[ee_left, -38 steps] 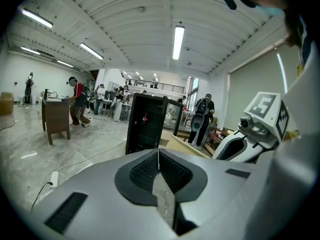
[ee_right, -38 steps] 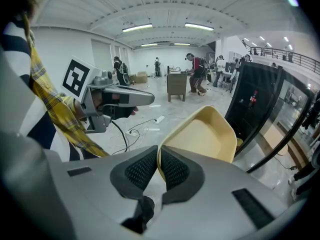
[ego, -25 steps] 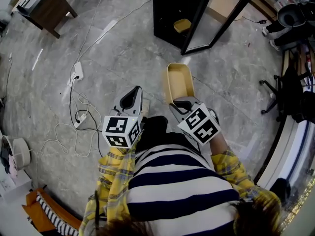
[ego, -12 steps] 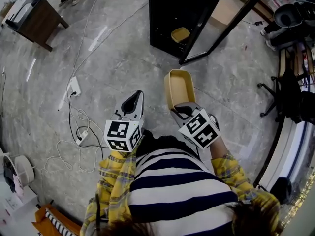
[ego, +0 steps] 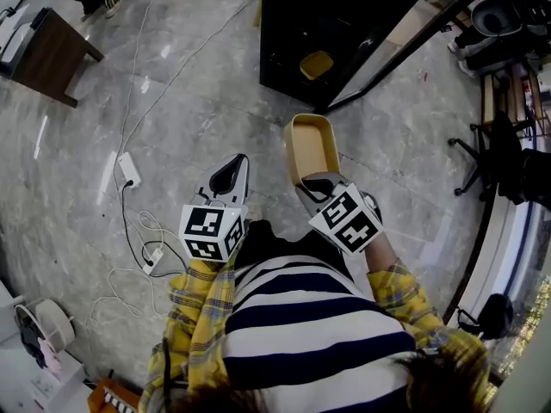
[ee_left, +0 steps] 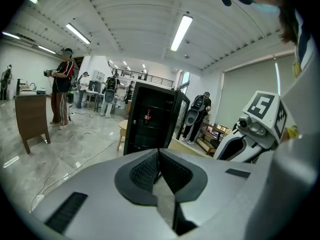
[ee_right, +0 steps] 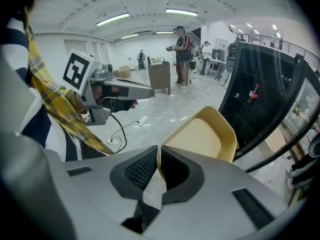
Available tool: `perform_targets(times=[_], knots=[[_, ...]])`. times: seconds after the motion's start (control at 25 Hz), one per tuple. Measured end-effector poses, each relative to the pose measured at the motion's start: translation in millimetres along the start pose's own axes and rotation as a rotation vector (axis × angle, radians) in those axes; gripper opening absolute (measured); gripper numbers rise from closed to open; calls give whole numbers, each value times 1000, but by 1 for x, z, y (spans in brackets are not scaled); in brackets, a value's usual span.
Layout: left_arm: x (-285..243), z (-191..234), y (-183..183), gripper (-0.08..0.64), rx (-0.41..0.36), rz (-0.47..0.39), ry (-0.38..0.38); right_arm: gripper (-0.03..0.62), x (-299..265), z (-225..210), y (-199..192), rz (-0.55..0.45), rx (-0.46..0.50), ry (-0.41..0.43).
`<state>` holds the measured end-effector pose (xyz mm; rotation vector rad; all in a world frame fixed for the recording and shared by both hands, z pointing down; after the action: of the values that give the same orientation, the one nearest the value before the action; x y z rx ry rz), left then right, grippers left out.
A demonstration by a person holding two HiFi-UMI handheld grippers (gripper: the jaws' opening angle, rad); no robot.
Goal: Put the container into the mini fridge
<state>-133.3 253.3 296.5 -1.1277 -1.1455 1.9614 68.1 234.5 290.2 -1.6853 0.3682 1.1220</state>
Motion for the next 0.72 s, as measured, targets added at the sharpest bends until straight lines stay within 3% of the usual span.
perform_targets(times=[0.36,0.72], knots=[[-32,52,21,17,-42,29,-92,41,-27,-21,39,21,-80,-73],[-86,67,43,17,-48,25,-107,41,-44,-71,62,29,-98,-99]])
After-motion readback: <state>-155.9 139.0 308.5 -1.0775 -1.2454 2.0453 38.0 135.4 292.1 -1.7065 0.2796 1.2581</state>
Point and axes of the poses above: the fingertips, and each gripper's own axes: x backward along the fingers, z to its left, y out of its top, the point moved 10 cm from there along x, backward along the fingers, and after that the axes turned 5 degrees about -y, right-handed, at the moved point
